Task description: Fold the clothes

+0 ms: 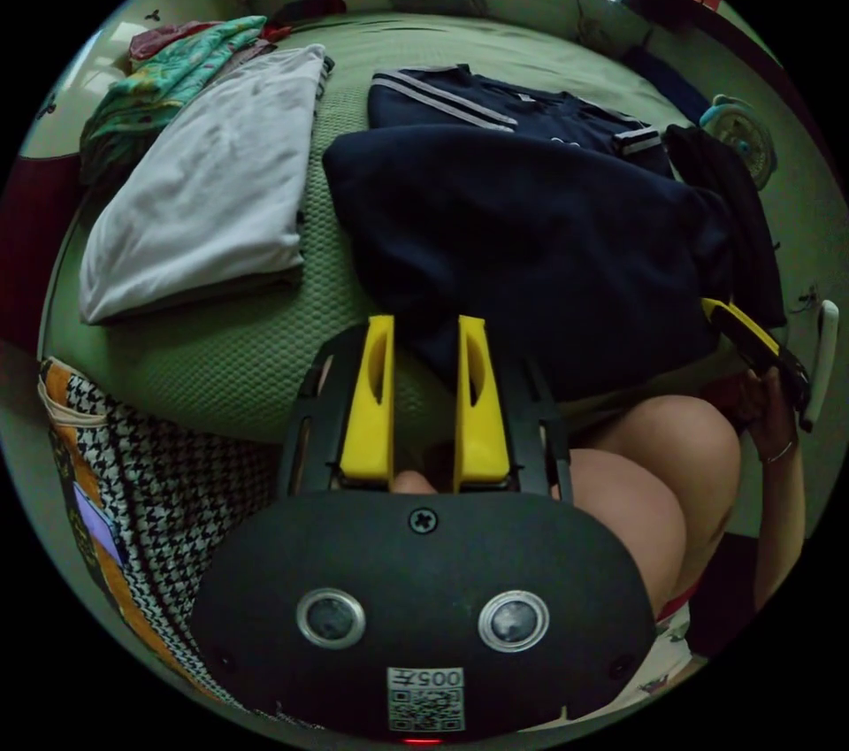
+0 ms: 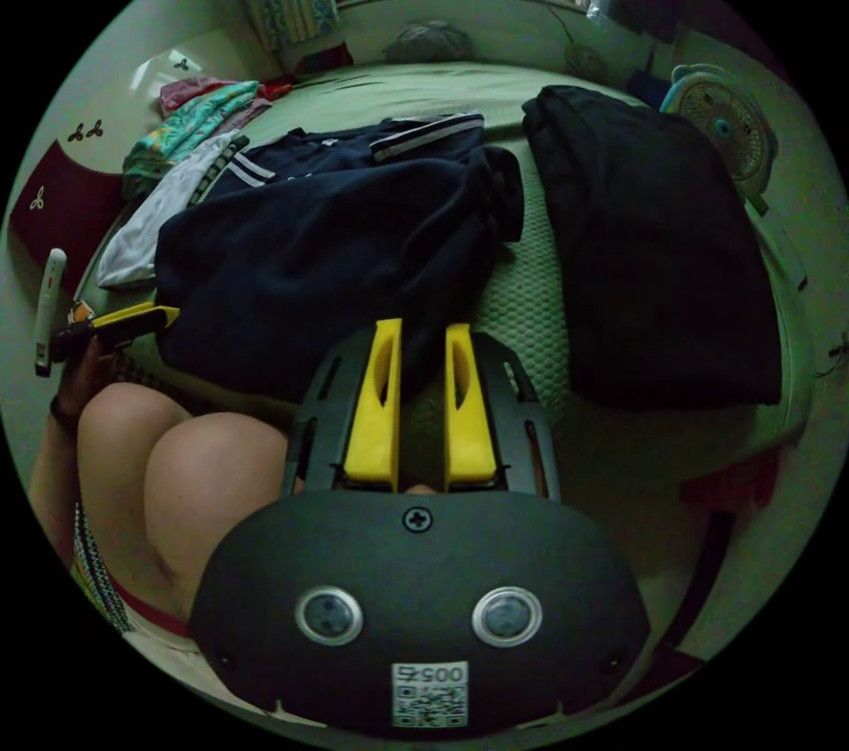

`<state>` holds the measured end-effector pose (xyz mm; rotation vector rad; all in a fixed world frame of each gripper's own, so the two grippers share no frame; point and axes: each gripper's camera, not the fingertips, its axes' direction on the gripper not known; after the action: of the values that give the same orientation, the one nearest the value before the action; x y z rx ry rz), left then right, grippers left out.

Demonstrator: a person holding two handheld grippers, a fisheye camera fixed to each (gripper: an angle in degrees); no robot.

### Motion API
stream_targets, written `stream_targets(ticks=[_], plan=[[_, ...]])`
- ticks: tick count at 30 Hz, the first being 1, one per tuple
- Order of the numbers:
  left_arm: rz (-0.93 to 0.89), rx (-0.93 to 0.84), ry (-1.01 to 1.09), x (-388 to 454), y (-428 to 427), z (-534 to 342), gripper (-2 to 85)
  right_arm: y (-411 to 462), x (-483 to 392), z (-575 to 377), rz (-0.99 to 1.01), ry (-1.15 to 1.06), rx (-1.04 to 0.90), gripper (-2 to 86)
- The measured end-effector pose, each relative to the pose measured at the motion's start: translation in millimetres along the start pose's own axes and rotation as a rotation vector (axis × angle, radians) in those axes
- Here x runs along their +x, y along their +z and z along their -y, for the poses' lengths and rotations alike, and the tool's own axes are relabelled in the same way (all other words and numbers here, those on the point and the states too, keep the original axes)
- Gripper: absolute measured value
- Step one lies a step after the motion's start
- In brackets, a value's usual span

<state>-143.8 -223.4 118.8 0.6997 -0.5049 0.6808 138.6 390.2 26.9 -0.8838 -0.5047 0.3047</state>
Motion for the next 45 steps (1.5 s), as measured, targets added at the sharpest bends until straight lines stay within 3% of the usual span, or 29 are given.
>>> stream_targets(ticks=[12, 22, 34, 45], plan=[[-0.062, 0.031, -0.031, -5.3, -18.8, -40.7, 7.7, -19.1, 3.4, -24.5, -0.005, 0.009, 0.008, 6.6], [-0.058, 0.023, 0.026, -5.1, -53.9, -77.9, 4.0, -64.5, 0.9, -62.6, 0.005, 0.030, -0.013, -1.1], [-0.151, 0.206, 0.088, -17.4, -171.3, -141.6, 3.7, -190.2, 18.9, -102.9, 0.093, 0.110, 0.194, -0.6], [-0.228, 0.172, 0.096, -39.4, -249.6, -207.0, 4.1, -256.9, 40.1, -153.6, 0.180, 0.132, 0.154, 1.2]])
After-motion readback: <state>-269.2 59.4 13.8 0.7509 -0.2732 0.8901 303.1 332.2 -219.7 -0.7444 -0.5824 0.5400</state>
